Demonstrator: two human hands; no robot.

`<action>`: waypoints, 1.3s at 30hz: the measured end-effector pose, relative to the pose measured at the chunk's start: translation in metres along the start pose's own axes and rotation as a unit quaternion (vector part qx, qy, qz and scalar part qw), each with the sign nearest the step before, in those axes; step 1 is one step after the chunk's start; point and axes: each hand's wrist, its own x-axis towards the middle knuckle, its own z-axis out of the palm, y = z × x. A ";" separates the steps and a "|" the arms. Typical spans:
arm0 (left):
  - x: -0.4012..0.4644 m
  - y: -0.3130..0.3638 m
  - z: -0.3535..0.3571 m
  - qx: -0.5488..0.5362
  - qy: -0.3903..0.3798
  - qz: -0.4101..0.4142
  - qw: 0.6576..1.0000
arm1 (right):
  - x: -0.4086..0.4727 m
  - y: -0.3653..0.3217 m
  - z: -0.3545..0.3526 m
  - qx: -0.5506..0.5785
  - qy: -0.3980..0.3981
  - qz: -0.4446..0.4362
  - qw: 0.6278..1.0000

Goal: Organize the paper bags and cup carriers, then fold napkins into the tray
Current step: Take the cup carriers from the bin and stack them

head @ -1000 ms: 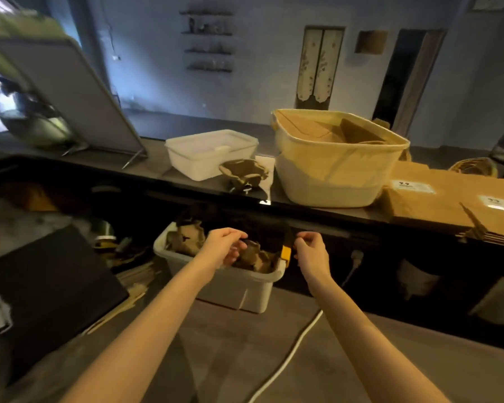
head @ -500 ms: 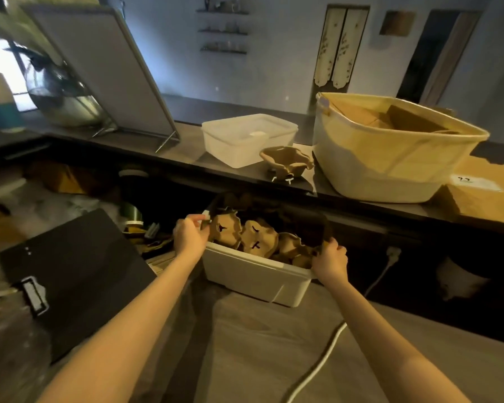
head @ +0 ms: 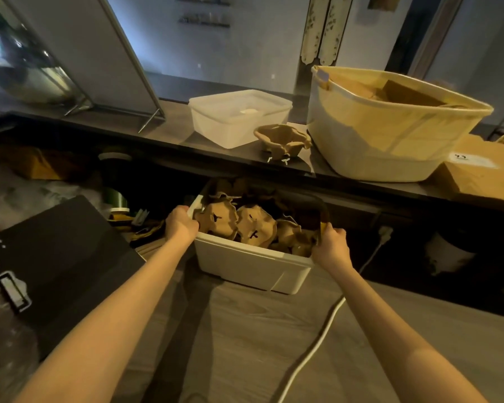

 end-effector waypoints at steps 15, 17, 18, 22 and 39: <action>-0.054 -0.032 -0.010 0.034 0.007 0.057 0.998 | -0.061 0.038 -0.010 0.028 0.021 -0.021 0.999; -0.061 -0.032 -0.011 0.065 0.010 0.074 0.995 | -0.063 0.036 -0.010 0.032 0.018 -0.013 0.999; -0.064 -0.031 -0.013 0.078 0.014 0.087 0.993 | -0.064 0.034 -0.010 0.027 0.022 -0.011 0.999; -0.072 -0.012 -0.022 0.073 0.000 0.190 0.979 | -0.067 0.017 -0.012 -0.044 0.083 -0.062 0.994; -0.072 0.015 -0.037 0.257 -0.207 0.270 0.904 | -0.036 -0.054 0.025 -0.150 -0.047 -0.168 0.973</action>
